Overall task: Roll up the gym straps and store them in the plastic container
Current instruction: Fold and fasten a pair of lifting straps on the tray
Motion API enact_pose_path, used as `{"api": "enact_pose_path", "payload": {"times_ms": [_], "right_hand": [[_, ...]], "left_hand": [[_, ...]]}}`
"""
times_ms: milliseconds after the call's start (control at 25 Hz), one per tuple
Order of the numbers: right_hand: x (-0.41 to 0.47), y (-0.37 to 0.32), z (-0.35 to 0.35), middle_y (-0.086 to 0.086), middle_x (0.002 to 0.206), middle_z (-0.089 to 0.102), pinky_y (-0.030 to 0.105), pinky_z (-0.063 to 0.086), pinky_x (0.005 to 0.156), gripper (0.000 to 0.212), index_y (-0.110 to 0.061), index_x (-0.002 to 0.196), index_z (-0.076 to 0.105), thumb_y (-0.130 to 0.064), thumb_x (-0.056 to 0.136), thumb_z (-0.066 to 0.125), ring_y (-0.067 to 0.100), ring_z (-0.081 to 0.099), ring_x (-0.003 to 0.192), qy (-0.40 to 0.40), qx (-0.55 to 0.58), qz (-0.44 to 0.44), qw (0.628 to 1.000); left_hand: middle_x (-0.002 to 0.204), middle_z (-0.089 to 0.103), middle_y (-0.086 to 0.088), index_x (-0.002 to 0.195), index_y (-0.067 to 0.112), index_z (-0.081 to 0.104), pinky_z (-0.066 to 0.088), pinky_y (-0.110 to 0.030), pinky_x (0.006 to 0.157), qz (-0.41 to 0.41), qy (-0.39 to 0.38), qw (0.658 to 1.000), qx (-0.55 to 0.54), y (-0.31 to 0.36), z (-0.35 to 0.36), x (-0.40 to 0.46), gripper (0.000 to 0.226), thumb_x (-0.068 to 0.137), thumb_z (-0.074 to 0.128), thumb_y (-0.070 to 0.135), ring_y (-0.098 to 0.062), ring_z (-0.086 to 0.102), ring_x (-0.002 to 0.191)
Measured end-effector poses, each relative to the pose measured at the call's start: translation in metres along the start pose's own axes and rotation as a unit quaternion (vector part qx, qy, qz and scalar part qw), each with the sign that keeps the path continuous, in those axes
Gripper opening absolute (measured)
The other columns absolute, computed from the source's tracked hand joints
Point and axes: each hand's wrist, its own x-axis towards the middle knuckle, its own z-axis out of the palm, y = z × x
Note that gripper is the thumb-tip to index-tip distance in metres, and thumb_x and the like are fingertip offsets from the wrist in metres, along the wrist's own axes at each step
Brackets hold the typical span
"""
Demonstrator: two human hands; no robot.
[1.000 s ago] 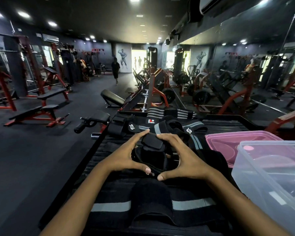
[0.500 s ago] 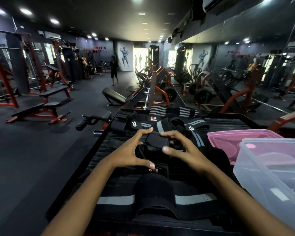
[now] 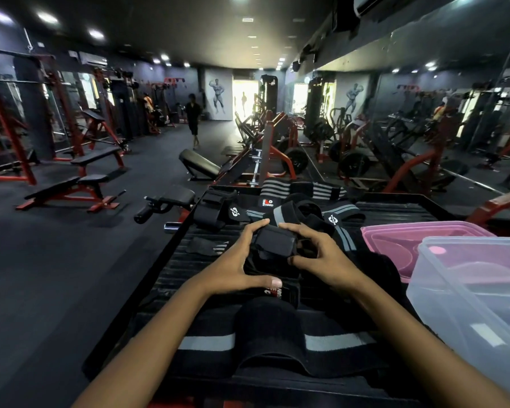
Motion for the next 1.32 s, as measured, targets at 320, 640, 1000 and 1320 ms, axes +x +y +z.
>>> {"api": "enact_pose_path", "payload": {"times_ms": [320, 640, 1000, 1320], "right_hand": [[-0.002, -0.007, -0.011, 0.002, 0.131, 0.059, 0.031, 0.046, 0.104, 0.068, -0.02, 0.135, 0.053, 0.012, 0.078, 0.067, 0.016, 0.058, 0.121, -0.072, 0.05, 0.027, 0.996], [-0.013, -0.013, -0.018, -0.013, 0.142, 0.05, 0.019, 0.038, 0.106, 0.068, -0.026, 0.138, 0.05, 0.004, 0.077, 0.059, 0.001, 0.045, 0.132, -0.169, 0.047, 0.033, 0.984], [-0.016, -0.002, 0.011, -0.007, 0.15, 0.031, 0.034, 0.032, 0.115, 0.097, -0.028, 0.15, 0.019, -0.035, 0.072, 0.075, 0.004, 0.033, 0.138, -0.129, -0.131, 0.004, 0.983], [-0.007, -0.02, 0.034, -0.012, 0.118, 0.062, 0.029, 0.05, 0.094, 0.074, -0.025, 0.128, 0.052, -0.037, 0.062, 0.081, 0.0, 0.058, 0.109, 0.03, -0.096, -0.044, 0.994]], "left_hand": [[0.149, 0.032, 0.008, 0.141, 0.046, 0.03, 0.033, -0.015, 0.105, -0.015, 0.019, 0.998, -0.052, 0.003, -0.005, 0.001, 0.067, 0.093, 0.038, 0.0, 0.002, 0.038, 0.131], [0.134, 0.06, 0.001, 0.118, 0.032, 0.067, 0.043, -0.031, 0.105, -0.019, 0.011, 0.981, -0.192, -0.001, -0.015, 0.002, 0.044, 0.083, 0.051, 0.011, -0.017, 0.053, 0.127], [0.149, 0.031, 0.01, 0.145, 0.036, 0.026, 0.03, -0.027, 0.115, 0.008, -0.028, 0.999, -0.019, -0.004, -0.004, -0.001, 0.092, 0.073, 0.082, 0.025, -0.001, 0.033, 0.136], [0.131, 0.044, 0.017, 0.134, 0.037, 0.044, 0.039, -0.015, 0.099, 0.018, 0.103, 0.99, 0.098, 0.015, -0.012, -0.009, 0.084, 0.062, 0.081, 0.056, 0.003, 0.045, 0.121]]}}
